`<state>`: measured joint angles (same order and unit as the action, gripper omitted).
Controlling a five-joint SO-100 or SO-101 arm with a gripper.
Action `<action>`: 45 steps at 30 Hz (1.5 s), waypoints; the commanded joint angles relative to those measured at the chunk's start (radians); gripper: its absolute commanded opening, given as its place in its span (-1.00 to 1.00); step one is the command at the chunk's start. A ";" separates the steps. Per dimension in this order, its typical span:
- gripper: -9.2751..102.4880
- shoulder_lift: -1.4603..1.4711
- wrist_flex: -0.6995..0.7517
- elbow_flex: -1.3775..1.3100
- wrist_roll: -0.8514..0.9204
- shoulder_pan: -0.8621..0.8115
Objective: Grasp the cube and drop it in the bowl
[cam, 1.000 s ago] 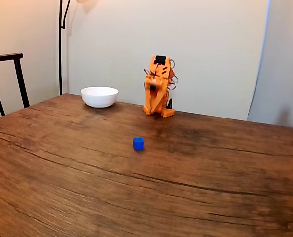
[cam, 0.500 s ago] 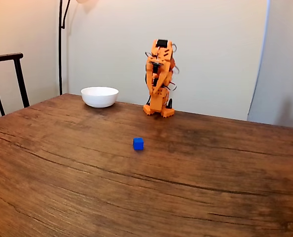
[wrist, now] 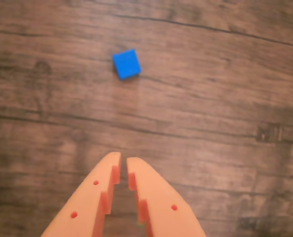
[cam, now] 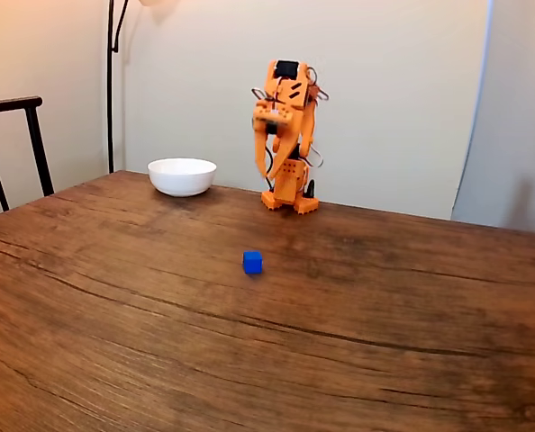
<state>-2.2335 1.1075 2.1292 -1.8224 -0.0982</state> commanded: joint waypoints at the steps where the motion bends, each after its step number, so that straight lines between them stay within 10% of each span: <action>1: -0.83 0.087 -0.043 -0.087 -0.005 0.006; 21: -0.82 0.431 -0.172 -0.215 -0.006 0.040; 31: -0.23 0.509 -0.238 -0.216 -0.023 0.044; 45: -0.04 0.512 -0.239 -0.199 -0.025 0.075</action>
<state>-1.7150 0.8820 1.9574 -1.8392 -0.0322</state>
